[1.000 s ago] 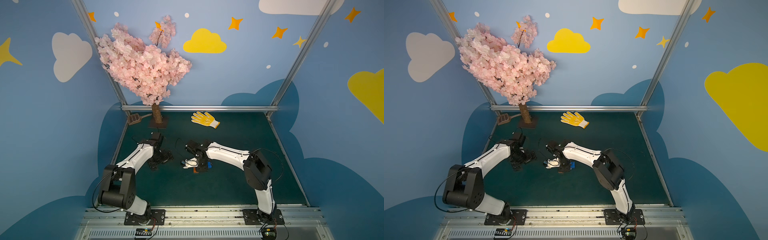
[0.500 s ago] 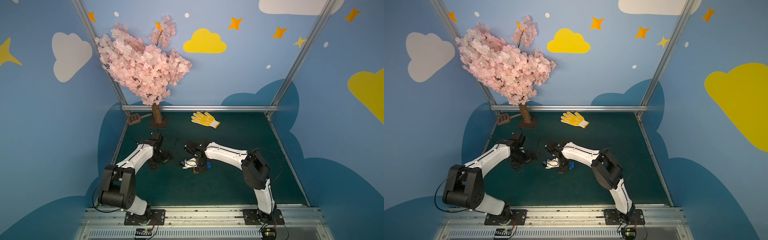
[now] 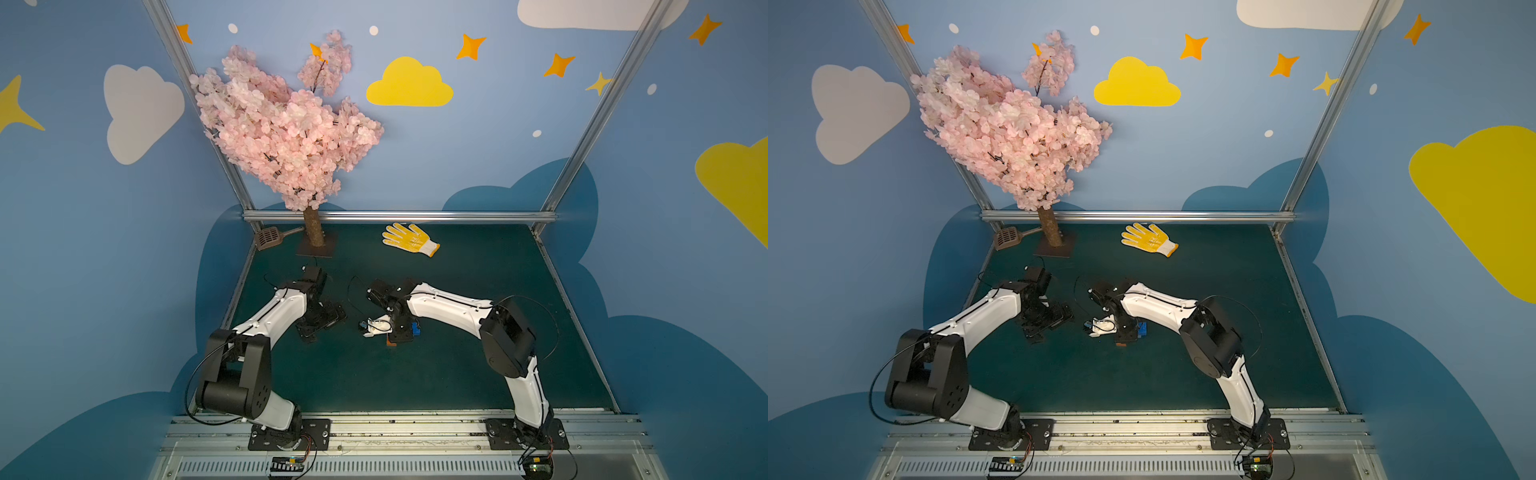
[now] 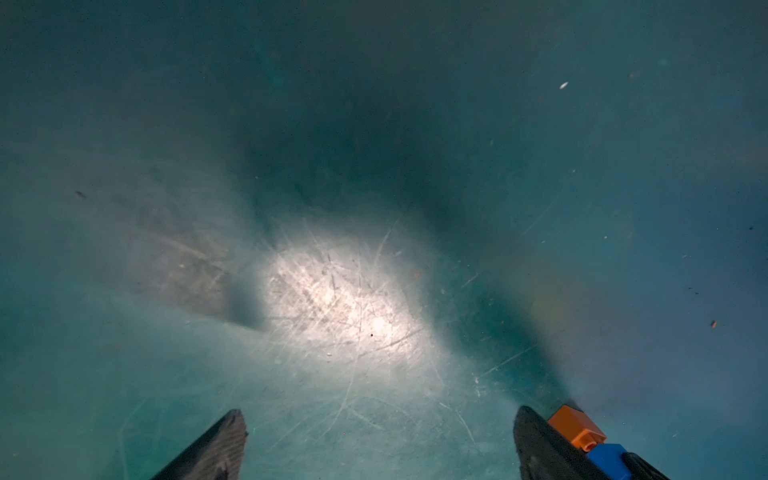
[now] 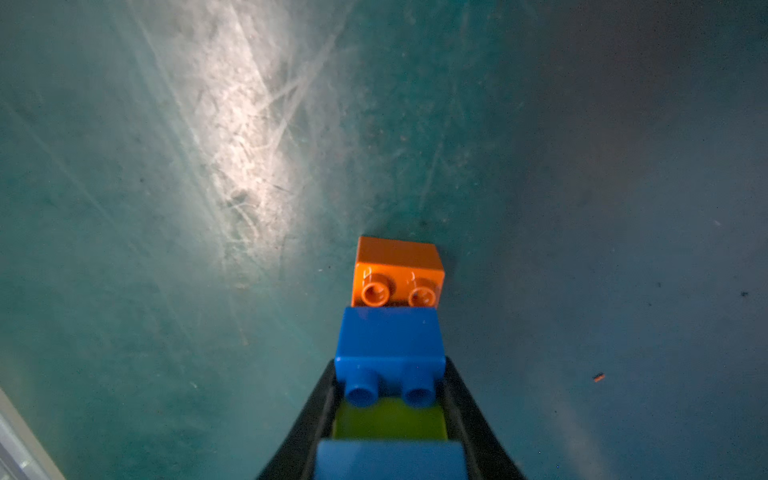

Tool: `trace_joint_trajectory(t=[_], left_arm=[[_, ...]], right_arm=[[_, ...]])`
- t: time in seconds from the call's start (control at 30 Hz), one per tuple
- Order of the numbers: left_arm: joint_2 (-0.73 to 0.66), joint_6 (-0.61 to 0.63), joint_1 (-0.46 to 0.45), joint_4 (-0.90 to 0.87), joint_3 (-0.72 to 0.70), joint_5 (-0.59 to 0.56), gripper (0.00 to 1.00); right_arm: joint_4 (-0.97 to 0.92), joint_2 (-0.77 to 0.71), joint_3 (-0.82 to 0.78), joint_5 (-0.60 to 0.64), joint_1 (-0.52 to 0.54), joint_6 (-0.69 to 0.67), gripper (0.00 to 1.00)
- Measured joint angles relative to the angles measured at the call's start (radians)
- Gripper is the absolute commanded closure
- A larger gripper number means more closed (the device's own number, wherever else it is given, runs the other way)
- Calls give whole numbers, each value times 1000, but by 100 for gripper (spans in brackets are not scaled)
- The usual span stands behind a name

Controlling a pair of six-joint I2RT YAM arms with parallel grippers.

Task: Assemble the letter y with lego
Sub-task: Assemble the lego brick with the lego brick.

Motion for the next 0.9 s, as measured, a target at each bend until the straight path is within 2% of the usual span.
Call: trace_joint_trajectory(t=[0.9], left_arm=[[0,0,0,2,1,8,0]], right_arm=[[-61,30,45,-10,-8,43,100]])
